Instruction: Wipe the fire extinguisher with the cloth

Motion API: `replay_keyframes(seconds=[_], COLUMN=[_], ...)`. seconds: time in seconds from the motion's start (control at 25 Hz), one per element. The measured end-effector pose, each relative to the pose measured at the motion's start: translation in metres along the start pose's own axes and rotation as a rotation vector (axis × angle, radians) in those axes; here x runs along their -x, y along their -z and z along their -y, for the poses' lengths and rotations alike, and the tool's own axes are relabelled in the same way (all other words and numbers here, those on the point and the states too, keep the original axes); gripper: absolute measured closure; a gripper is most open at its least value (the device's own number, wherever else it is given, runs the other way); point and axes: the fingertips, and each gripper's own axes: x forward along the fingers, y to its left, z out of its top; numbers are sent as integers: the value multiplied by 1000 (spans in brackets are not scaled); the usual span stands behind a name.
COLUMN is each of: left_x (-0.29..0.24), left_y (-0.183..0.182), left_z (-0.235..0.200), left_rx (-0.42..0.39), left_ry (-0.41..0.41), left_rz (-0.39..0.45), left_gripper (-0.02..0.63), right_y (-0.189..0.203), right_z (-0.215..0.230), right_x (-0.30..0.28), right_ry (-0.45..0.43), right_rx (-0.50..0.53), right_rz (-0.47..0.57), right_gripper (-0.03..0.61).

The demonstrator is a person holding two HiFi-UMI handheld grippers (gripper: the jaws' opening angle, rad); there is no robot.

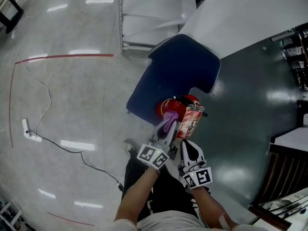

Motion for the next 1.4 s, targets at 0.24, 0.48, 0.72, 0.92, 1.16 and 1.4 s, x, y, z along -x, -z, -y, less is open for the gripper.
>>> replay_keyframes(seconds=[0.24,0.48,0.72,0.92,1.16,1.4], left_x=[21,62,83,92,100,103], left_y=[-28,-34,-21,5,46,89], left_z=[-10,-52,-76,-76,-104,-127], left_rx=[-110,-184,-209,-256,-233,-204], left_ry=[-65,-255,-341,-427,-606,-735], left_rz=[53,55,42,55,158,177], left_gripper=[563,563,563,563,563,563], right_y=[-9,-11,-8,11,40,88], right_z=[-10,-17,-18,-23,-17,23], right_x=[0,-1,-17,-16,-5,-15], right_ry=[4,-32,-82,-210,-440,-444], right_rx=[31,62,65,88,131,130], right_rz=[9,-5,9,-31,-80,-161], right_gripper=[565,565,565,565,565,565])
